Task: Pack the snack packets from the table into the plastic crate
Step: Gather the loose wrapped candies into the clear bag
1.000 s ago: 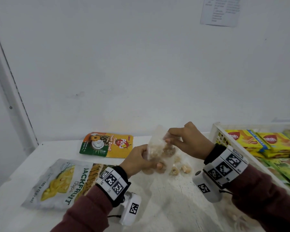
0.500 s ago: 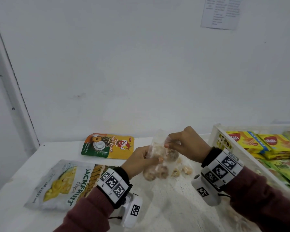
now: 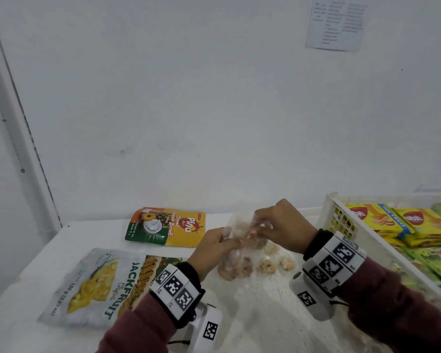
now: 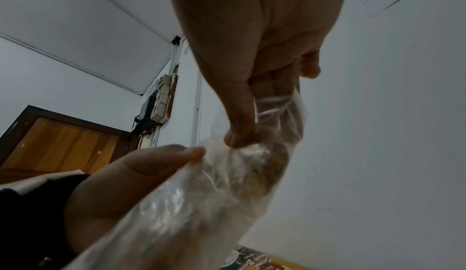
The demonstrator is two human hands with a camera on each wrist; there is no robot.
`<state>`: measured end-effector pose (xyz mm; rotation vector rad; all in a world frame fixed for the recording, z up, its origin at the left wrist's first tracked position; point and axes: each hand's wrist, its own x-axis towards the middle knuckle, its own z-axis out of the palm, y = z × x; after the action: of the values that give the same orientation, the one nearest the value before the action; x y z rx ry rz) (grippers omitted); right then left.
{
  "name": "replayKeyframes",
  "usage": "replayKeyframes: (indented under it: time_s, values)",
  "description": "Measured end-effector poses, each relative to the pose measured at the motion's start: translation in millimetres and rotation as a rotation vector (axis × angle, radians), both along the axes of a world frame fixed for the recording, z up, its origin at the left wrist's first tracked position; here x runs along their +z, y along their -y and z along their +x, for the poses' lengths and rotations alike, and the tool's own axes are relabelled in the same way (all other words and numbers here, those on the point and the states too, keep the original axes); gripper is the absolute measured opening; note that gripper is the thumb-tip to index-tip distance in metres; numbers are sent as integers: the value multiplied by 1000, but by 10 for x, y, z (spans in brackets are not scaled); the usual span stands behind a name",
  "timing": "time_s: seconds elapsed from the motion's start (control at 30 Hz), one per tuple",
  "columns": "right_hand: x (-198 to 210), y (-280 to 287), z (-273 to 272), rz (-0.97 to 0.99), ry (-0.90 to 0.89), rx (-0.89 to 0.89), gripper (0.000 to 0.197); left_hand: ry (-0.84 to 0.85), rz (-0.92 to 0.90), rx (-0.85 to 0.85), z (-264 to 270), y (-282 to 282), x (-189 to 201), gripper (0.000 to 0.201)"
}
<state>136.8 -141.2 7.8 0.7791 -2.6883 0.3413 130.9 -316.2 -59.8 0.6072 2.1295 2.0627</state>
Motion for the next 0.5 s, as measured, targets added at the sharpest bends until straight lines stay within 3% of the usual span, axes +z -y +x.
replayKeyframes:
  time_s: [0.13,0.27,0.4,0.5]
  values:
    - [-23,18,-37,26,-22,-13,22,-20,34,-34,27,-20,2,20]
    - [-20,24,-48,-5,14,-8,54,-73,82,78,4,0,-47,7]
    - [-11,17,-70,-227,23,-56,21,-52,80,116,-16,3,-13,14]
    - [15,45,-85,-317,104,-67,8,20,93,53,15,1,29,14]
